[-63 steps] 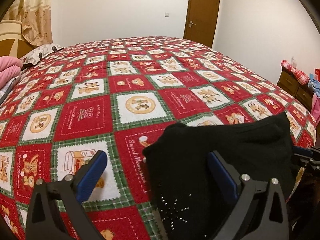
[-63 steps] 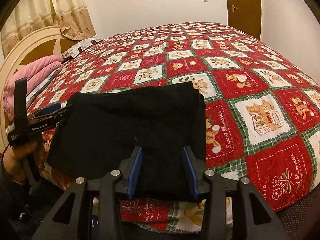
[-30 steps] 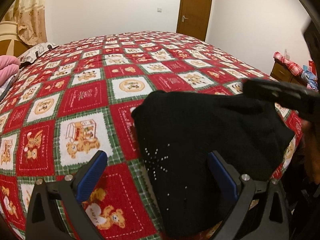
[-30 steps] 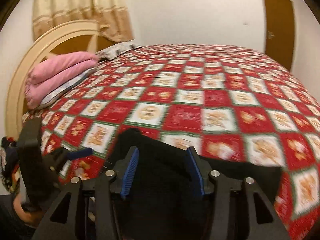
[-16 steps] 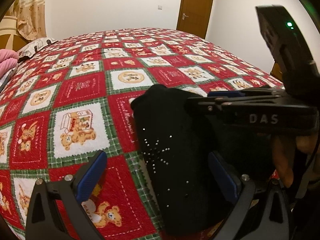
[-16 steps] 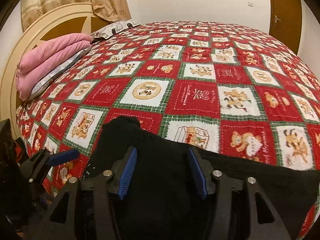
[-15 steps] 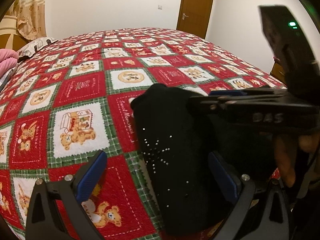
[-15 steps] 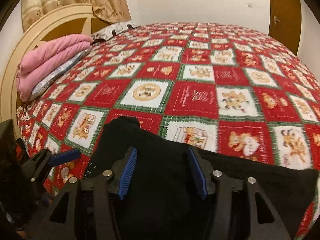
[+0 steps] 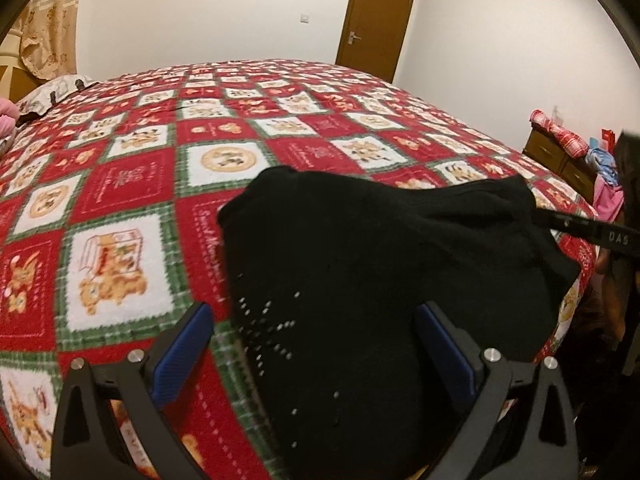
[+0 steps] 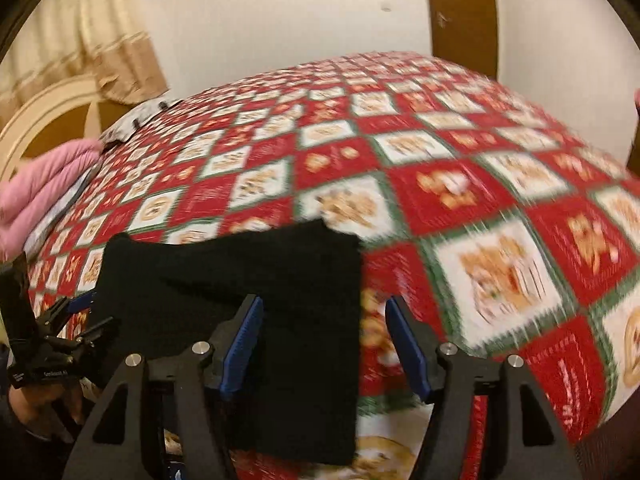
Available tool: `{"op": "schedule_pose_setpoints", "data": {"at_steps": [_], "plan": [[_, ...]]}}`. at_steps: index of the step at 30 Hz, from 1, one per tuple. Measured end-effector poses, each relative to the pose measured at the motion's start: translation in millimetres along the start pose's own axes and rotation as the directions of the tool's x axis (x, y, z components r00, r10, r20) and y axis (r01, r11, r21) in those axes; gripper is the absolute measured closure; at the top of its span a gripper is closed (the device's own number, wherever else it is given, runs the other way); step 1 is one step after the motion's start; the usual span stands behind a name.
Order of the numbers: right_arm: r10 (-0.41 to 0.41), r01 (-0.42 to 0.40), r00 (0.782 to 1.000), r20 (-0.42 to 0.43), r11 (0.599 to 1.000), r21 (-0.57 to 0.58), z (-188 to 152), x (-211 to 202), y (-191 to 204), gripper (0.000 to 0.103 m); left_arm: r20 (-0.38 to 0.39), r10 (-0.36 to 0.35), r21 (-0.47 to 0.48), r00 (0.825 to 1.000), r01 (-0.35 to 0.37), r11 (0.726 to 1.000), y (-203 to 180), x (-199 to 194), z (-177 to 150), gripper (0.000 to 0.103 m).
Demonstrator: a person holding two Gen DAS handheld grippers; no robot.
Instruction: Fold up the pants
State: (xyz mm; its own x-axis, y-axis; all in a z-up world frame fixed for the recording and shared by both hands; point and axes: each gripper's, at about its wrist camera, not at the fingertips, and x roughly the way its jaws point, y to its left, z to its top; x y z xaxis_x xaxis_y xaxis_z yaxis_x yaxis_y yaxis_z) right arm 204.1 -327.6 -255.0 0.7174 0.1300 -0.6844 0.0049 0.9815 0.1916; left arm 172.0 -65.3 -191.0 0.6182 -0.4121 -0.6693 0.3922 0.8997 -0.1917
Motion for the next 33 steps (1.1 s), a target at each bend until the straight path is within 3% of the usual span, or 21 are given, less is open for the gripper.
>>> {"op": "schedule_pose_setpoints", "data": {"at_steps": [9,17,21,23,25,27,28,29,33], "plan": [[0.075,-0.074,0.997,-0.013,0.995,0.061,-8.1,11.9,-13.3,0.038,0.000,-0.048,-0.017,0.999,0.048,0.999,3.1,9.0,11.2,0.000],[0.170,-0.167,0.985,-0.034,0.983,0.080,-18.1,19.7,-9.0,0.038,0.030,-0.168,-0.119,0.985,0.170,0.978,20.7,-0.2,11.5,0.000],[0.181,-0.178,0.983,-0.029,0.980,0.090,-19.0,21.3,-9.7,0.050,0.033,-0.169,-0.107,0.985,0.171,0.979,17.1,3.9,13.7,0.003],[0.223,-0.219,0.975,-0.021,0.968,0.120,-19.5,18.5,-12.5,0.064,0.025,-0.153,-0.083,0.988,0.155,0.985,12.2,5.6,14.7,0.014],[0.234,-0.231,0.972,-0.014,0.965,0.124,-20.1,16.4,-12.5,0.069,0.025,-0.157,-0.093,0.987,0.159,0.983,15.4,4.4,15.5,0.029],[0.234,-0.233,0.972,0.004,0.966,0.109,-19.7,11.4,-7.2,0.072,0.020,-0.198,-0.115,0.980,0.199,0.973,21.4,3.1,15.3,0.060],[0.227,-0.227,0.974,0.013,0.969,0.095,-19.2,8.2,-3.5,0.074,0.022,-0.218,-0.135,0.976,0.218,0.966,24.2,1.9,14.4,0.067],[0.218,-0.219,0.976,0.028,0.973,0.071,-18.6,3.0,3.0,0.074,0.035,-0.214,-0.148,0.976,0.217,0.965,26.1,-1.7,13.5,0.081],[0.216,-0.215,0.973,0.080,0.976,-0.016,-10.8,-16.2,31.3,0.075,0.067,-0.207,-0.149,0.976,0.215,0.965,28.7,-15.4,14.1,0.087]]}}
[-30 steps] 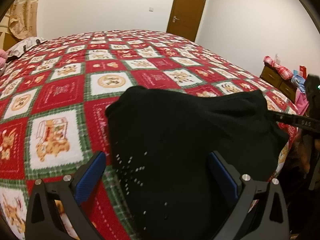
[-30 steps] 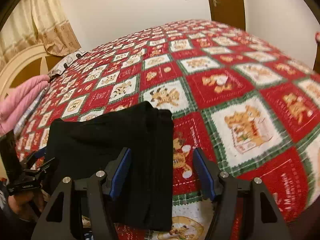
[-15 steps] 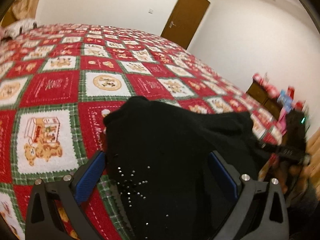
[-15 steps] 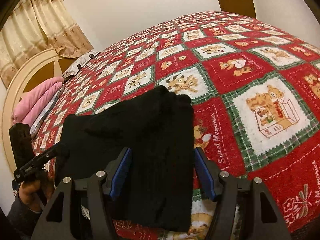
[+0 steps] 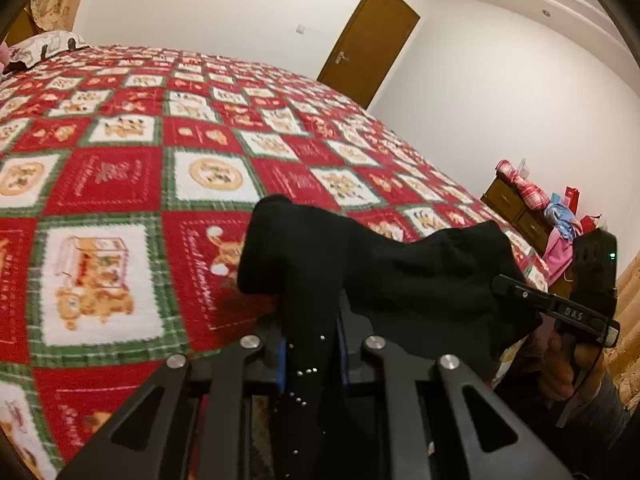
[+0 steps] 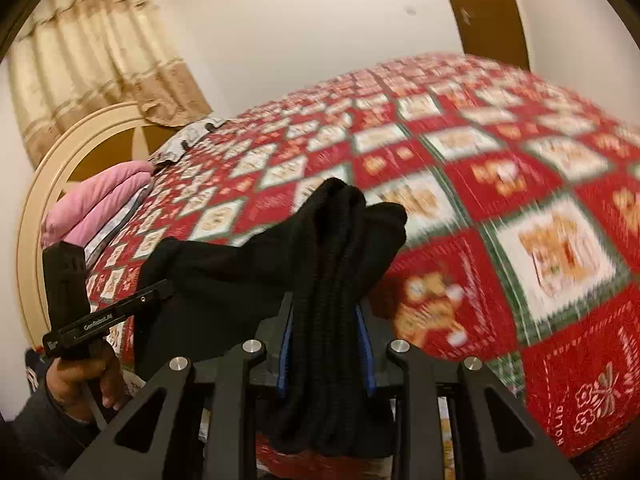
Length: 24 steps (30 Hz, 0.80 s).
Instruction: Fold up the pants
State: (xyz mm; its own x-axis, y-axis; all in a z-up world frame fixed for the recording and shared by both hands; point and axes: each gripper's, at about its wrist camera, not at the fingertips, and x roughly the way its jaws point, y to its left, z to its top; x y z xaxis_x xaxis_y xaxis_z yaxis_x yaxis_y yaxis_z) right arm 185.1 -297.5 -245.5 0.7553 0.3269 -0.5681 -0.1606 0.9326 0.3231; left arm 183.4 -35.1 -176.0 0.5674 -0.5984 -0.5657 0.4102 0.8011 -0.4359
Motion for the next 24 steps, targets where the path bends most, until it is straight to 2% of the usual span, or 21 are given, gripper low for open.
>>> {"op": "schedule_pose_setpoints", "data": {"at_steps": [2,5,9,12,18,21,23,24], "plan": [[0.020,-0.020,1.000,0.009,1.000,-0.021,8.8,0.6,11.5,0.075,0.023,-0.009,-0.012,1.000,0.010,1.000,4.9,-12.0,2.9,0.091],[0.054,-0.053,0.999,0.003,0.997,-0.058,29.5,16.7,37.0,0.076,0.057,-0.001,-0.019,0.998,0.002,1.000,15.8,-32.0,11.0,0.091],[0.117,-0.119,0.993,-0.021,0.988,-0.101,60.8,53.0,79.0,0.076,0.115,0.062,-0.033,0.991,-0.059,0.998,41.8,-64.0,23.7,0.091],[0.176,-0.181,0.983,-0.051,0.973,-0.145,84.2,87.9,123.2,0.076,0.166,0.142,-0.071,0.976,-0.131,0.989,75.4,-94.9,34.8,0.091],[0.314,-0.341,0.938,-0.149,0.916,-0.212,113.4,170.2,215.5,0.076,0.221,0.313,-0.156,0.924,-0.283,0.946,140.8,-150.5,38.3,0.091],[0.354,-0.391,0.912,-0.207,0.904,-0.175,113.5,208.4,235.6,0.076,0.214,0.371,-0.212,0.904,-0.328,0.921,175.0,-160.5,31.1,0.091],[0.365,-0.406,0.892,-0.265,0.906,-0.121,108.5,240.3,239.0,0.075,0.184,0.390,-0.252,0.902,-0.340,0.906,196.5,-156.2,23.9,0.090],[0.353,-0.393,0.895,-0.273,0.913,-0.107,105.7,250.1,236.4,0.074,0.159,0.395,-0.273,0.905,-0.344,0.898,207.1,-149.4,18.4,0.082]]}}
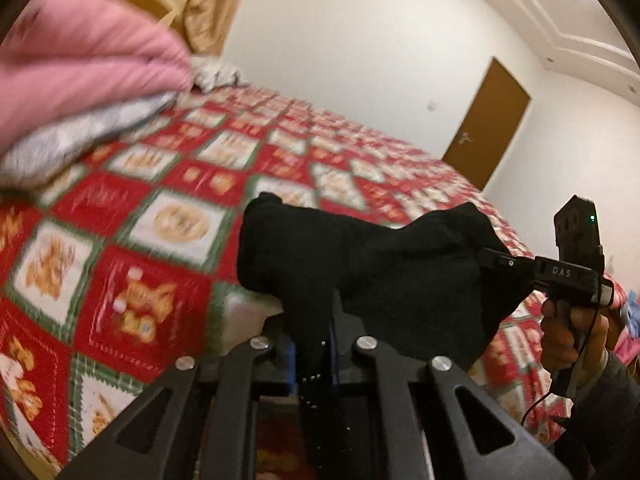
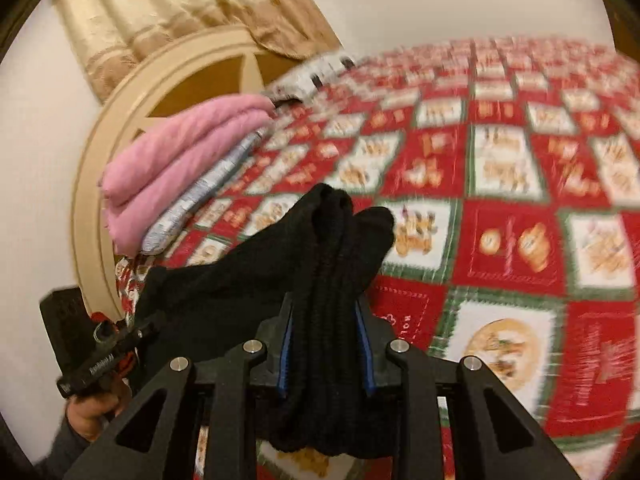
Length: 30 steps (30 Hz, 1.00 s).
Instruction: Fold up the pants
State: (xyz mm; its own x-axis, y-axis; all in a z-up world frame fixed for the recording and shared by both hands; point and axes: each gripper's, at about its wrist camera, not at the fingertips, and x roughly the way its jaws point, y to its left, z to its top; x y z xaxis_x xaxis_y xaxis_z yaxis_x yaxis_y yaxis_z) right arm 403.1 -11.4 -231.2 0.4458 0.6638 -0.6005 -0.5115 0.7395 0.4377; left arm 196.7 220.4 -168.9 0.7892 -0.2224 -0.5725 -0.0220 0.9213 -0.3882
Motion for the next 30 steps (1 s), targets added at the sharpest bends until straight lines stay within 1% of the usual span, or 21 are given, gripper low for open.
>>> {"op": "schedule_pose_setpoints", "data": {"at_steps": [1,2,3,4,5,6,7,9,11,13,15,16,17,19,22,23,25,27,30], "plan": [[-0.020,0.020,1.000,0.001,0.999,0.026,-2.9,6.7,-8.1,0.069,-0.021,0.015,-0.018,1.000,-0.015,1.000,5.7,8.9,-6.0,0.077],[-0.016,0.016,1.000,0.000,0.999,0.052,-5.4,9.4,-15.6,0.067,-0.029,0.025,-0.026,0.999,-0.025,0.999,9.9,13.0,-8.5,0.065],[-0.011,0.011,1.000,0.000,0.997,0.081,-8.9,10.5,-25.2,0.066,-0.030,0.036,-0.036,0.999,-0.037,0.999,13.6,17.3,-14.5,0.056],[-0.020,0.020,1.000,-0.001,0.996,0.087,-11.6,11.0,-29.1,0.060,-0.024,0.041,-0.047,0.999,-0.042,0.998,17.2,15.9,-18.1,0.050],[-0.057,0.057,0.998,-0.006,0.995,0.082,-14.7,11.5,-34.9,0.054,-0.004,0.030,-0.059,1.000,-0.030,0.998,18.6,16.0,-21.5,0.047],[-0.077,0.078,0.997,-0.010,0.994,0.077,-16.6,11.7,-38.4,0.051,0.003,0.024,-0.060,1.000,-0.024,0.998,17.8,15.7,-23.3,0.045],[-0.069,0.069,0.998,-0.002,0.994,0.079,-18.3,10.7,-43.1,0.049,0.008,0.032,-0.048,0.999,-0.031,0.998,15.0,18.2,-24.0,0.044],[-0.056,0.055,0.998,0.006,0.993,0.100,-17.5,9.2,-49.1,0.048,0.008,0.057,-0.021,0.998,-0.057,0.998,8.0,20.1,-25.2,0.041],[-0.067,0.065,0.998,0.016,0.992,0.113,-14.5,8.4,-50.5,0.044,0.004,0.072,-0.023,0.997,-0.072,0.997,7.1,18.9,-21.6,0.041],[-0.089,0.085,0.996,0.031,0.990,0.110,-13.3,3.3,-52.6,0.042,-0.003,0.080,-0.040,0.997,-0.080,0.996,9.0,16.0,-19.5,0.038],[-0.095,0.090,0.995,0.035,0.989,0.116,-13.0,1.4,-54.8,0.042,-0.002,0.128,-0.044,0.992,-0.128,0.991,10.8,10.0,-20.2,0.030],[-0.105,0.100,0.994,0.033,0.988,0.114,-13.4,1.5,-55.3,0.041,-0.003,0.149,-0.041,0.989,-0.149,0.988,10.6,7.3,-22.2,0.029],[-0.114,0.109,0.993,0.035,0.988,0.110,-14.0,1.3,-54.8,0.038,-0.006,0.165,-0.034,0.986,-0.165,0.986,10.8,6.0,-23.5,0.028],[-0.125,0.119,0.991,0.049,0.987,0.110,-16.9,-3.9,-55.4,0.038,-0.009,0.201,-0.016,0.980,-0.201,0.979,7.9,1.1,-25.9,0.028],[-0.132,0.120,0.989,0.072,0.981,0.150,-18.6,-15.5,-62.0,0.038,0.003,0.254,0.018,0.967,-0.254,0.967,1.5,-6.3,-26.8,0.028],[-0.150,0.136,0.985,0.083,0.978,0.156,-18.8,-20.3,-63.0,0.038,0.008,0.268,0.031,0.963,-0.268,0.963,-1.2,-8.3,-26.6,0.028],[-0.203,0.184,0.973,0.107,0.969,0.165,-18.6,-31.9,-64.8,0.038,0.013,0.280,0.052,0.960,-0.281,0.958,-6.2,-11.0,-26.9,0.028],[-0.202,0.180,0.973,0.111,0.967,0.179,-18.2,-38.6,-68.1,0.038,0.018,0.290,0.072,0.957,-0.291,0.954,-11.4,-12.4,-27.0,0.028],[-0.219,0.196,0.969,0.115,0.963,0.184,-21.0,-47.9,-68.5,0.038,0.020,0.297,0.090,0.955,-0.297,0.951,-18.5,-13.9,-26.4,0.028]]}}
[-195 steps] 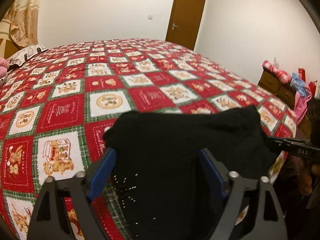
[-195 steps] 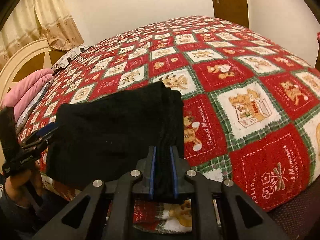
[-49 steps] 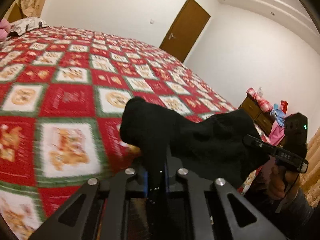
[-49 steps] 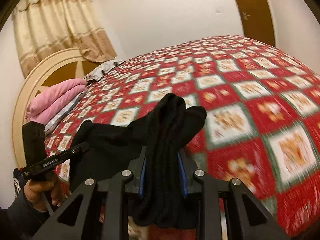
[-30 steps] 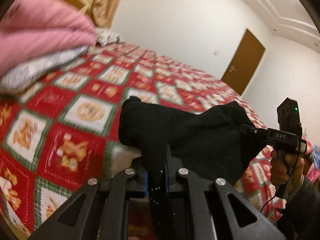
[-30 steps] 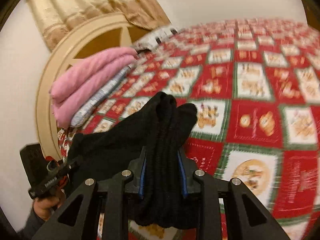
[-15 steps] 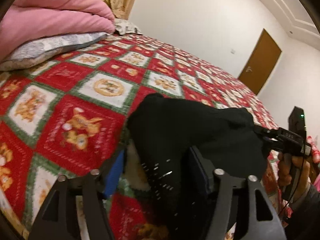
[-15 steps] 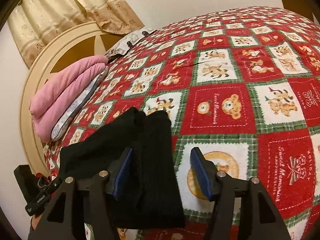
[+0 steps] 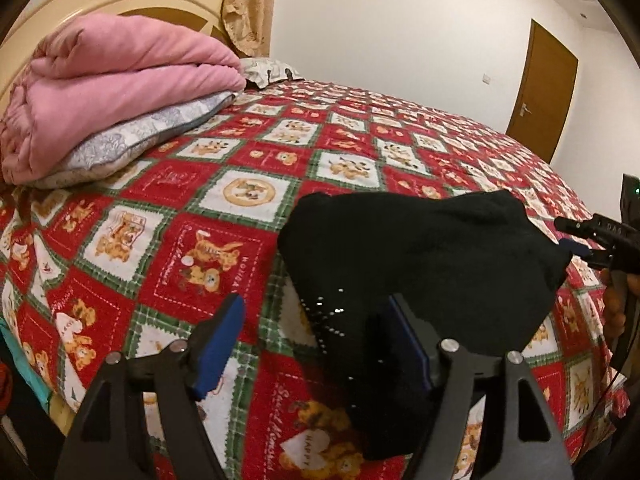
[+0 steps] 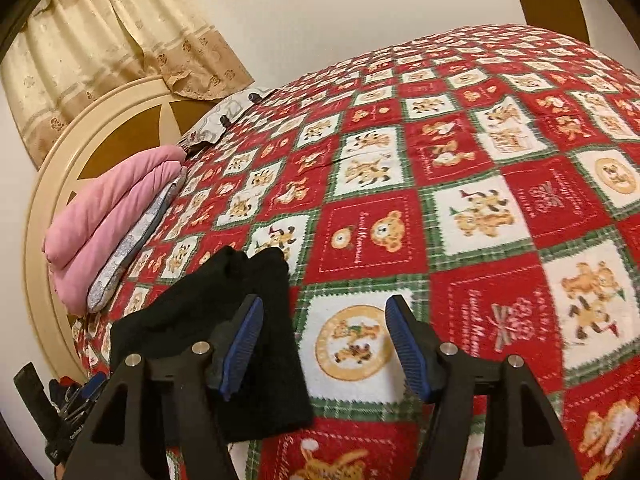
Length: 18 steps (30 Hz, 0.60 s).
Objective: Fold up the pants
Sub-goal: 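Release the folded pants with both grippers and pull back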
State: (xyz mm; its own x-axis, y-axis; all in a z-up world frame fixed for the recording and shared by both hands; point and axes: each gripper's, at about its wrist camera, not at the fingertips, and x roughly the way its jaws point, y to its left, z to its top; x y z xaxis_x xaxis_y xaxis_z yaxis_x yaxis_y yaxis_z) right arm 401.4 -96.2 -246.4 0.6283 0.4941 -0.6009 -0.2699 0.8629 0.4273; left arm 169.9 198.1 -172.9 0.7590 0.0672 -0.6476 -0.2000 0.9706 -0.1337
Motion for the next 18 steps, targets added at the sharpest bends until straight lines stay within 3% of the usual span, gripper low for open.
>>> {"op": "schedule_pose_setpoints", "data": {"at_steps": [8,18], "plan": [[-0.034,0.035,0.999,0.015,0.996,-0.079,-21.6,-26.9,21.5,0.038,0.020,0.004,0.014,1.000,-0.004,1.000,-10.6,-18.9,1.8,0.028],[-0.054,0.093,0.987,0.154,0.962,-0.259,-75.0,-118.6,80.1,0.038,0.089,-0.034,0.052,0.995,0.029,0.998,-35.1,-65.4,-0.3,0.027]]}}
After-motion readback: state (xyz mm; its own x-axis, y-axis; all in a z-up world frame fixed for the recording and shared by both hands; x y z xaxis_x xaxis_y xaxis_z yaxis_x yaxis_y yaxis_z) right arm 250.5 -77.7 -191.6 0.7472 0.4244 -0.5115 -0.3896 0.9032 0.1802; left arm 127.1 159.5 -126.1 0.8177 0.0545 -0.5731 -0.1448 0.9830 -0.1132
